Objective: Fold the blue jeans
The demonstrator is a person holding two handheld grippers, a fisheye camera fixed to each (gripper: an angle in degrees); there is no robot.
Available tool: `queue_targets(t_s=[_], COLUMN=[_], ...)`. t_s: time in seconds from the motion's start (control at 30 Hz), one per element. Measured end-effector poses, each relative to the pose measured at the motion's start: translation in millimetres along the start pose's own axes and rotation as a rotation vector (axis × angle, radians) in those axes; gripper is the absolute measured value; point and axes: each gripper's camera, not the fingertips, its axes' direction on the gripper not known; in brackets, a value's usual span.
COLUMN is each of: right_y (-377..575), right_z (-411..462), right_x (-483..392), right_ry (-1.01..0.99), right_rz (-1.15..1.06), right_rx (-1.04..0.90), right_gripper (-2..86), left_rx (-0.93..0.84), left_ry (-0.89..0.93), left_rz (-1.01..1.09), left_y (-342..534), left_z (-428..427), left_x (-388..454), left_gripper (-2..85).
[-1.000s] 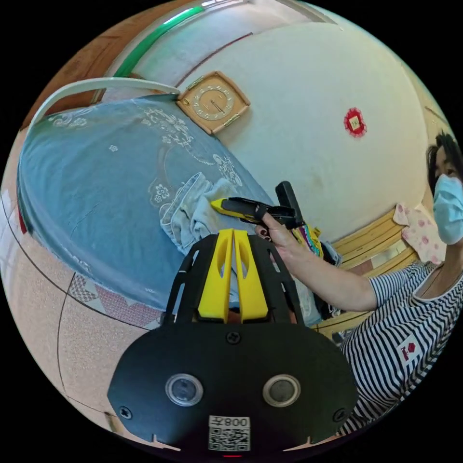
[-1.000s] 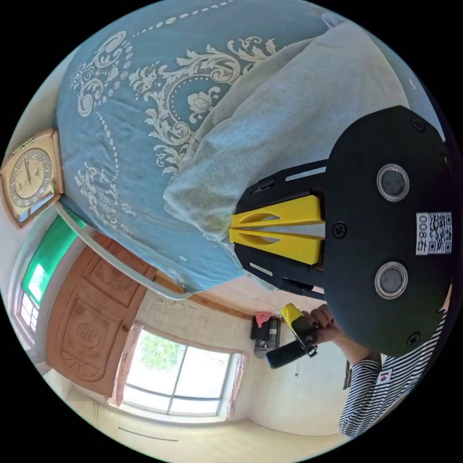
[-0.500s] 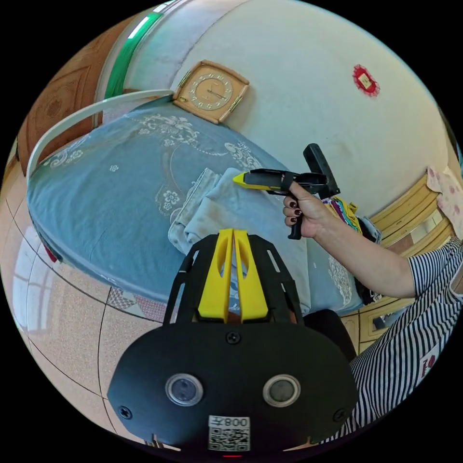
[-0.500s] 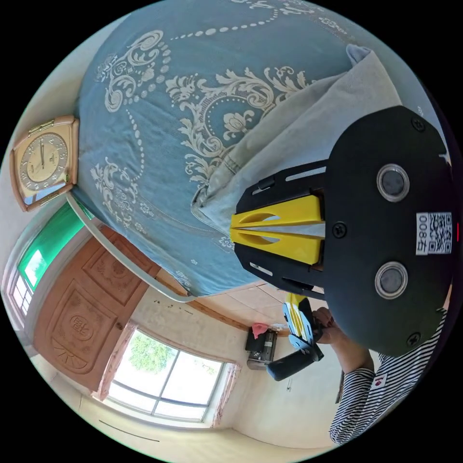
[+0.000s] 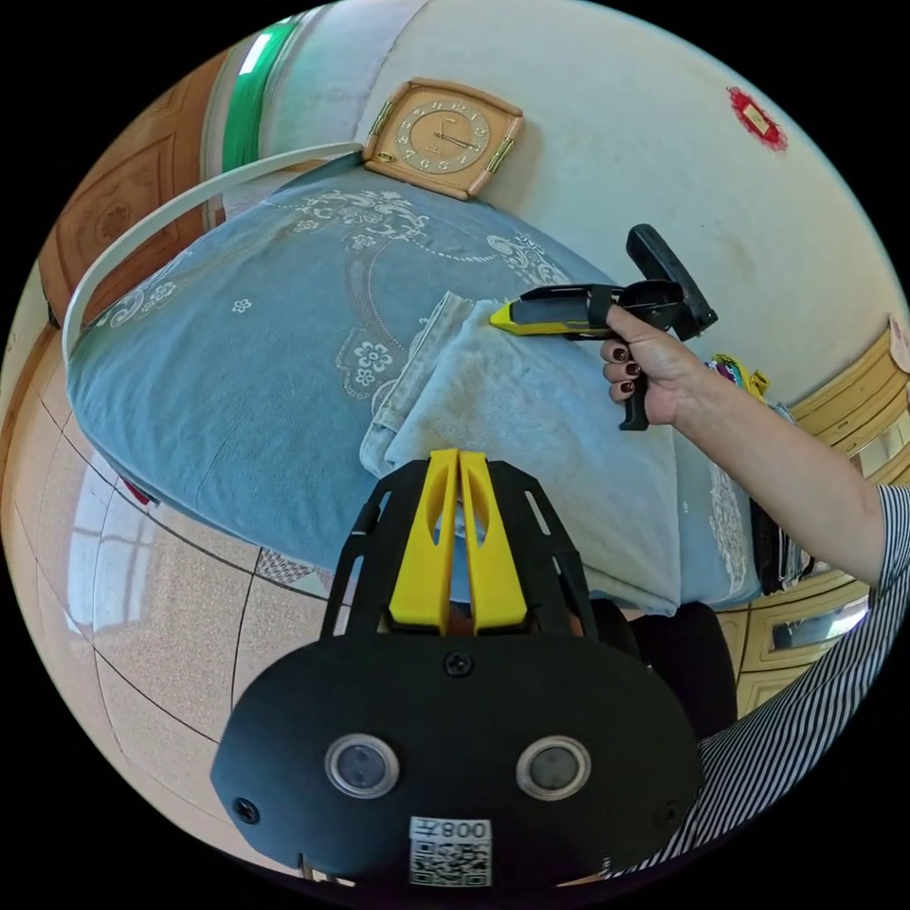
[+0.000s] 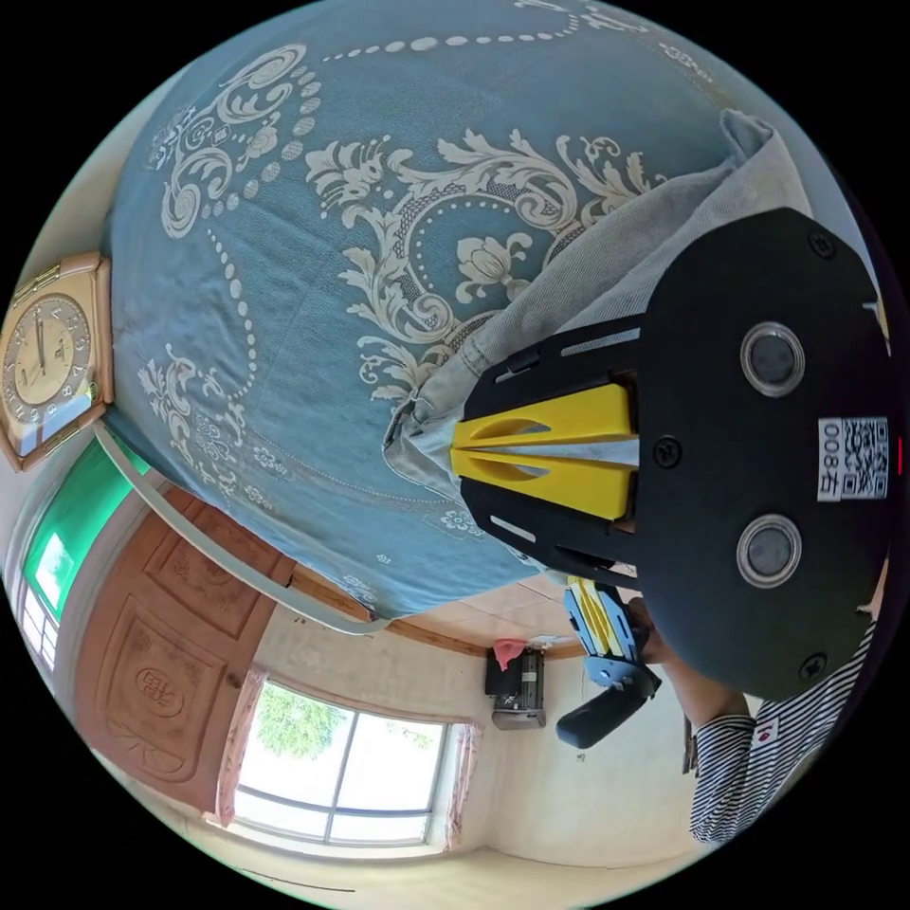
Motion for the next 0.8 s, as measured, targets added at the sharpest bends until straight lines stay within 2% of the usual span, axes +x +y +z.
queue_targets(t_s=[0.23,0.37,0.5,0.8], right_y=[52,83,82,99], right_z=[-43,-30,-14,-3], right_x=[-32,-30,-21,-59], right_ry=[-0.01,0.127,0.141,0.349], right_rz=[-0.166,-0.148,-0.104,-0.258], right_rx=[0.033,-0.022,-0.053,-0.021], right_gripper=[0.1,0.1,0.1,0.1], left_rx=[0.051,-0.023,-0.042,-0.036], left_ry=[-0.001,-0.076,-0.101,-0.141], left_rz=[0.054,0.058,0.073,0.099], left_y=[9,14,13,19], left_z=[-17,2,6,7], left_x=[32,42,56,83], left_gripper=[0.0,0.0,0.1,0.3])
